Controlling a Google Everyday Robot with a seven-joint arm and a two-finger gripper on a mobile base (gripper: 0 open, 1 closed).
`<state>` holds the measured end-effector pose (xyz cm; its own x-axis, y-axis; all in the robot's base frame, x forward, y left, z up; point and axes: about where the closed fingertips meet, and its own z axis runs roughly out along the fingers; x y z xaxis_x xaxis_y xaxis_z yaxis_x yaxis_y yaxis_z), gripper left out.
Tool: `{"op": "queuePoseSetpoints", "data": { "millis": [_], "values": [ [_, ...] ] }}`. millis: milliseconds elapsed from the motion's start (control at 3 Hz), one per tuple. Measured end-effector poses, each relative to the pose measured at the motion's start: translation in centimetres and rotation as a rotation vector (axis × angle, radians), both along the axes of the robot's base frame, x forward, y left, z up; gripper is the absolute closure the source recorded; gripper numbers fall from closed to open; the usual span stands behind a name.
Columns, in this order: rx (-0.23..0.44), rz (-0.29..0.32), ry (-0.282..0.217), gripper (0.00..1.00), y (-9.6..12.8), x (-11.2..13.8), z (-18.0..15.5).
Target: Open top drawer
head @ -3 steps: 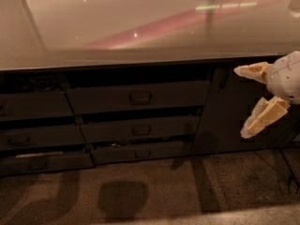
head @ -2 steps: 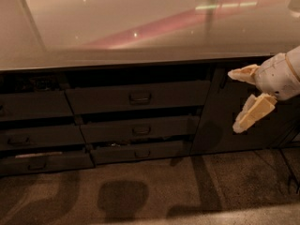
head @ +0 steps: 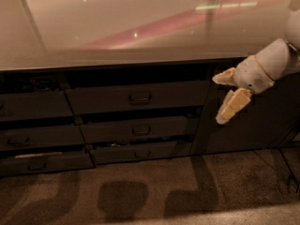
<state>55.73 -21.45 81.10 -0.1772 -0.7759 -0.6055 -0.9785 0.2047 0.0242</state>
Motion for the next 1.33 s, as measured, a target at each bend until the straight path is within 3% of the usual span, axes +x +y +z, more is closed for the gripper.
{"op": "queuePoseSetpoints", "data": {
  "millis": [333,667,1000,1333],
  "values": [
    [0.000,0.000,0.000,0.00,0.0,0.0,0.0],
    [-0.055,-0.032,-0.007,0.00,1.0,0.5,-0.1],
    [-0.185,-0.060,-0.051,0.00,4.6,1.2,0.8],
    [-0.230,-0.077,-0.056,0.00,4.2,1.0,0.8]
  ]
}}
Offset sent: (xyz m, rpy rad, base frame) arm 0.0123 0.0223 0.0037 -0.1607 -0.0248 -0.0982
